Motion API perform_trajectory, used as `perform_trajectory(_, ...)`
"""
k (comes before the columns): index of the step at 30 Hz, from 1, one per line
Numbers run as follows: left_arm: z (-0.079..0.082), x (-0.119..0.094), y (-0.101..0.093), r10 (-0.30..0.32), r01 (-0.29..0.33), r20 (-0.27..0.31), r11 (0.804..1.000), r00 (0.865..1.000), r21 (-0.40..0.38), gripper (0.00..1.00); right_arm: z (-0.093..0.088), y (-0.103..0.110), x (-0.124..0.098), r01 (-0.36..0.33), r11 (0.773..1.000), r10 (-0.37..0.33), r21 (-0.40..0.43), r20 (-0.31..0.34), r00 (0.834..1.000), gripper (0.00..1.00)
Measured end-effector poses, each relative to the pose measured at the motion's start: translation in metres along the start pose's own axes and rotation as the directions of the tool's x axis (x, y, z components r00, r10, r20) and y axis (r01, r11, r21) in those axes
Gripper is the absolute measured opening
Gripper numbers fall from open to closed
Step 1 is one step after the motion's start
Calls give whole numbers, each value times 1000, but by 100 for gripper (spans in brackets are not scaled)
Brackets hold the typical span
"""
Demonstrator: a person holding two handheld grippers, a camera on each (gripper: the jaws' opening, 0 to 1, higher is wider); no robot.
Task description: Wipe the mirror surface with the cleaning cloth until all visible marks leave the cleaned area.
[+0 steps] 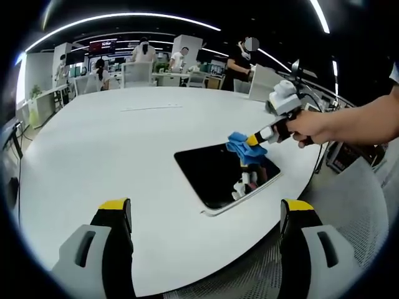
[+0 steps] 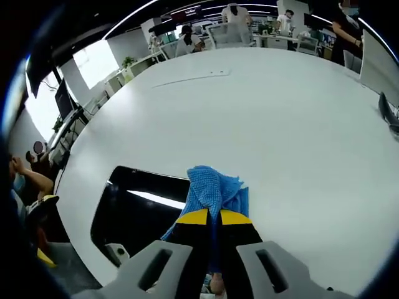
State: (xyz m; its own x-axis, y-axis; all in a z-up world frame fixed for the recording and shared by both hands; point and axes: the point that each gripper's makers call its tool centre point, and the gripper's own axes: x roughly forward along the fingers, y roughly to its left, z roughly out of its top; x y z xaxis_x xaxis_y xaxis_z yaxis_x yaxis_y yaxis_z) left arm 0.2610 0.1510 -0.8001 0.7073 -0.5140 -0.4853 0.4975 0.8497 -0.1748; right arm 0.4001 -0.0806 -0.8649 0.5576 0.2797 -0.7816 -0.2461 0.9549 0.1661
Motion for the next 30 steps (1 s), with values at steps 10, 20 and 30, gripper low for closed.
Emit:
perform_trajectory(10, -2, 0, 0, -3, 4, -10, 1000, 1000, 10, 99, 16, -3, 12, 11, 1000, -11, -7, -9, 1000, 0)
perform_trajectory(20, -4, 1, 0, -1, 2, -23, 1000, 1000, 25, 99, 16, -3, 12, 4, 1000, -5, -7, -10, 1000, 0)
perform_trajectory(30, -4, 1, 0, 1, -1, -22, 1000, 1000, 18, 99, 19, -2, 7, -16, 1000, 16, 2, -25, 1000, 0)
